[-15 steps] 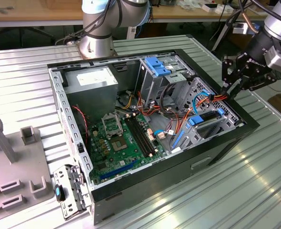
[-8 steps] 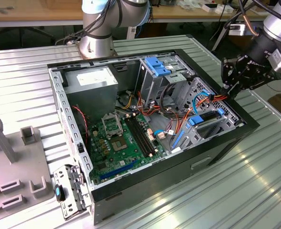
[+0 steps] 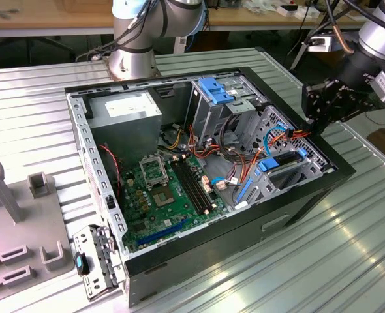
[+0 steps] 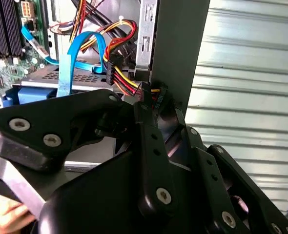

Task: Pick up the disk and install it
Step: 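Insert the first disk wire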

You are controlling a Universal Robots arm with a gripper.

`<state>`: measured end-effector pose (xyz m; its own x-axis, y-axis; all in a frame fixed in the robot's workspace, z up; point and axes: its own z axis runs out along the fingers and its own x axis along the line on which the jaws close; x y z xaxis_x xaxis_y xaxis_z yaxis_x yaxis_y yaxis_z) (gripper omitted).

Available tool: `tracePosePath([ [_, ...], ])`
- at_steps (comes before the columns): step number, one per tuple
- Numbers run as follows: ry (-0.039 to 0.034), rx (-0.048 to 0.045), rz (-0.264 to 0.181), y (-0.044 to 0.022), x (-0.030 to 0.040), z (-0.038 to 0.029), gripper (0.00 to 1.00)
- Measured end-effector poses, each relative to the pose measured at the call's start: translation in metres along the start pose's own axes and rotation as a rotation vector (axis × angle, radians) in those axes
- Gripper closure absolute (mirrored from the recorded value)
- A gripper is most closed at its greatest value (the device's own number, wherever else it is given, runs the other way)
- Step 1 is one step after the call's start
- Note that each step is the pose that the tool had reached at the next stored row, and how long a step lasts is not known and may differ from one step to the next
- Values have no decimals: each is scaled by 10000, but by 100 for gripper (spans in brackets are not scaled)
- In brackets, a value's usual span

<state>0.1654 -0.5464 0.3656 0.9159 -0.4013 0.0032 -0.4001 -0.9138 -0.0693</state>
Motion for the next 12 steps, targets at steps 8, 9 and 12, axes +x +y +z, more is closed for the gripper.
tracePosePath([
  [8, 73, 42, -889, -10, -4, 2, 67],
  [9, 57, 46, -1144, -6, -3, 3, 67],
  [12, 123, 77, -1318, 15, -16, 4, 67],
])
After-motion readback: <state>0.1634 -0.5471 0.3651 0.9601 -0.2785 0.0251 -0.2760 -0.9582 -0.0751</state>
